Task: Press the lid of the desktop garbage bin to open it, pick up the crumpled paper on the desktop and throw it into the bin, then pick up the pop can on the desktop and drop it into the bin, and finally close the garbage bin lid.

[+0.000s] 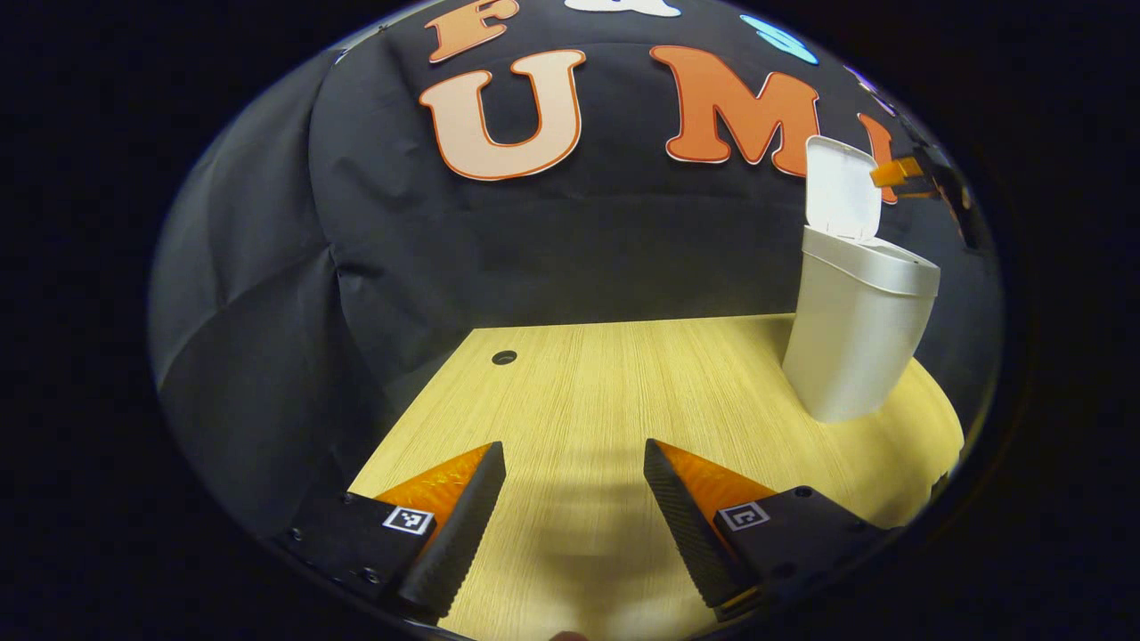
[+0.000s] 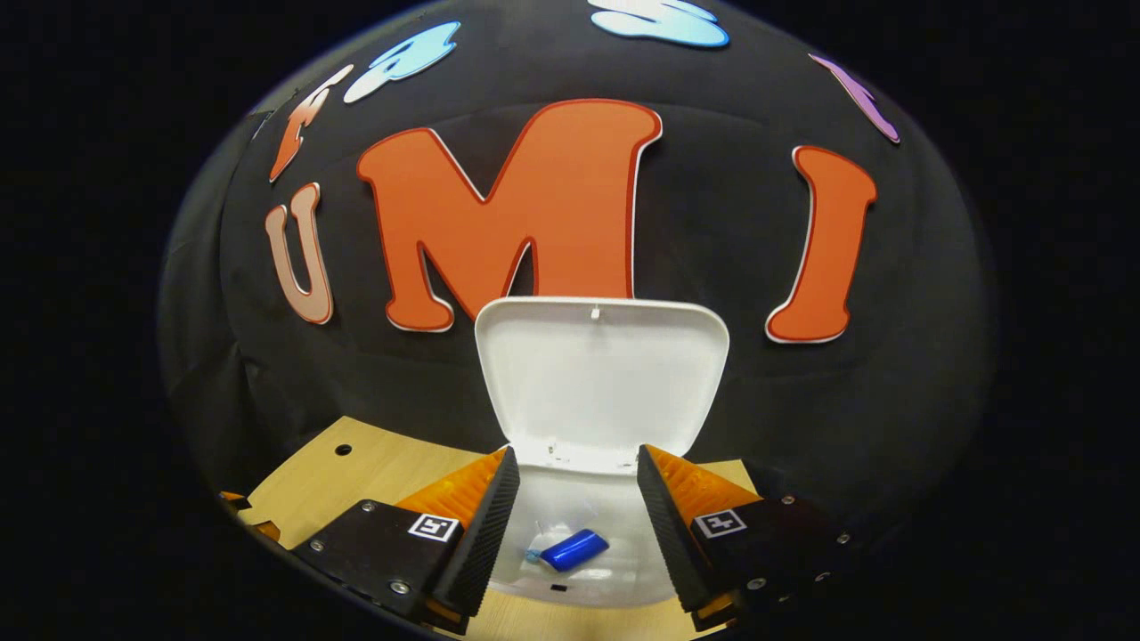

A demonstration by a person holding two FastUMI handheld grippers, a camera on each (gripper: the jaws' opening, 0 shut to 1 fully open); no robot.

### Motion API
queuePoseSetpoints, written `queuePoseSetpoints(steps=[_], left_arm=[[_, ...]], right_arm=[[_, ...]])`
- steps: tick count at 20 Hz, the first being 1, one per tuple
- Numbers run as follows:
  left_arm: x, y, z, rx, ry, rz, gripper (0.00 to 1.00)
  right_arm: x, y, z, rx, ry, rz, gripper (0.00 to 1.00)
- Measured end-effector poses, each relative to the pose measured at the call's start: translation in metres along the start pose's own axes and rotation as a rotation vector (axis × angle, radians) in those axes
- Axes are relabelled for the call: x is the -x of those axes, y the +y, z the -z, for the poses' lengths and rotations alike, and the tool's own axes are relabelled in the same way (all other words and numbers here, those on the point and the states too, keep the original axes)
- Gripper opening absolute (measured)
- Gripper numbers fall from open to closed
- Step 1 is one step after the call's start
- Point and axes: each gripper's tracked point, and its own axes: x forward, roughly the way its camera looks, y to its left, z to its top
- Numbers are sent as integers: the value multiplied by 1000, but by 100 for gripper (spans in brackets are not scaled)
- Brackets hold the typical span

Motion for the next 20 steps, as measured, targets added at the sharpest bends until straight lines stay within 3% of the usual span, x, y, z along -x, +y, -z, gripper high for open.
queuePoseSetpoints(steps=[11,13,14,15,20], left_arm=[[5,-9,21,-23,39,-12,100],[6,-14,22,11,45,9,95],[6,-11,23,13,51,4,100],[5,-10,23,17,54,0,95],[4,-10,22,29,59,-38,100]], right_arm=[[-23,-9,-89,8,-138,17,81],[-28,-9,-99,-3,-156,18,81],[-32,-9,-103,-7,-158,20,81],[-32,-11,-107,-11,-170,20,81],[-55,-14,-113,-43,-168,15,81]])
